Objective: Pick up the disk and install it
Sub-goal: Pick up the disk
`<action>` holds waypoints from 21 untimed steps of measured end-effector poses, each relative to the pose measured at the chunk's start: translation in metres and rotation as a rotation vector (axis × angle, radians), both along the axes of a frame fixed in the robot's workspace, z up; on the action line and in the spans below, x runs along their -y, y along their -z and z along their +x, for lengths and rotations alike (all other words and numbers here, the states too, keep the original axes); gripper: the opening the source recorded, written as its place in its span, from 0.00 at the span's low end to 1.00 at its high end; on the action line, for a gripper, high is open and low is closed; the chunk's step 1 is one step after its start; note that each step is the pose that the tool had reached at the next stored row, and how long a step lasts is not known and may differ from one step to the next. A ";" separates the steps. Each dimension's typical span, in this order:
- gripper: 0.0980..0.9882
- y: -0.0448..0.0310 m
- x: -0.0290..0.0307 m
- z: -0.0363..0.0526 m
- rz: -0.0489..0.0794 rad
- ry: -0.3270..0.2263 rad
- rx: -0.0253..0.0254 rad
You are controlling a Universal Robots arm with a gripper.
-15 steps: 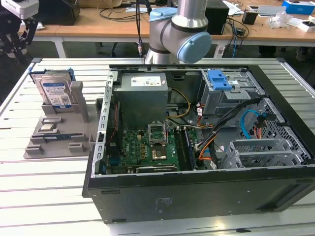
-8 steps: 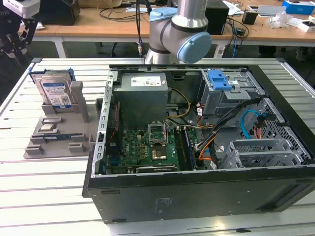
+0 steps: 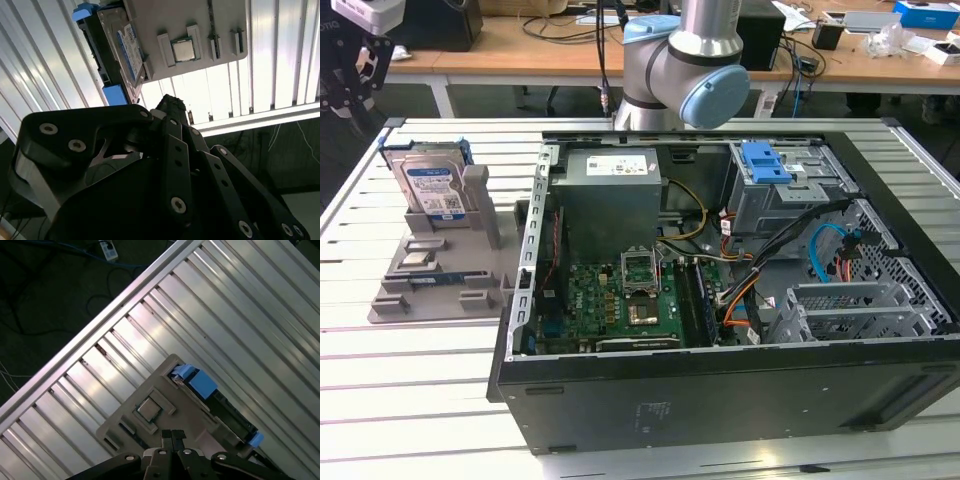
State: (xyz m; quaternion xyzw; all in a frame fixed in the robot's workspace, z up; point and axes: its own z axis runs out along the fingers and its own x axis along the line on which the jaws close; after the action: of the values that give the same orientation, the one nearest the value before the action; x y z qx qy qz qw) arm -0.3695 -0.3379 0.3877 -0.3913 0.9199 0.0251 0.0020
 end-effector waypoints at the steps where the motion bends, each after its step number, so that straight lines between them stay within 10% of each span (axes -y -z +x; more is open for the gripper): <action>1: 0.01 0.0000 0.0000 0.0000 0.000 -0.006 0.0000; 21: 0.01 0.0000 0.0000 0.0000 0.000 -0.170 0.0000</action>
State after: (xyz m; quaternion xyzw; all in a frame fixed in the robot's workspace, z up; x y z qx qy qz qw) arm -0.3695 -0.3379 0.3877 -0.4680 0.8834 0.0252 -0.0002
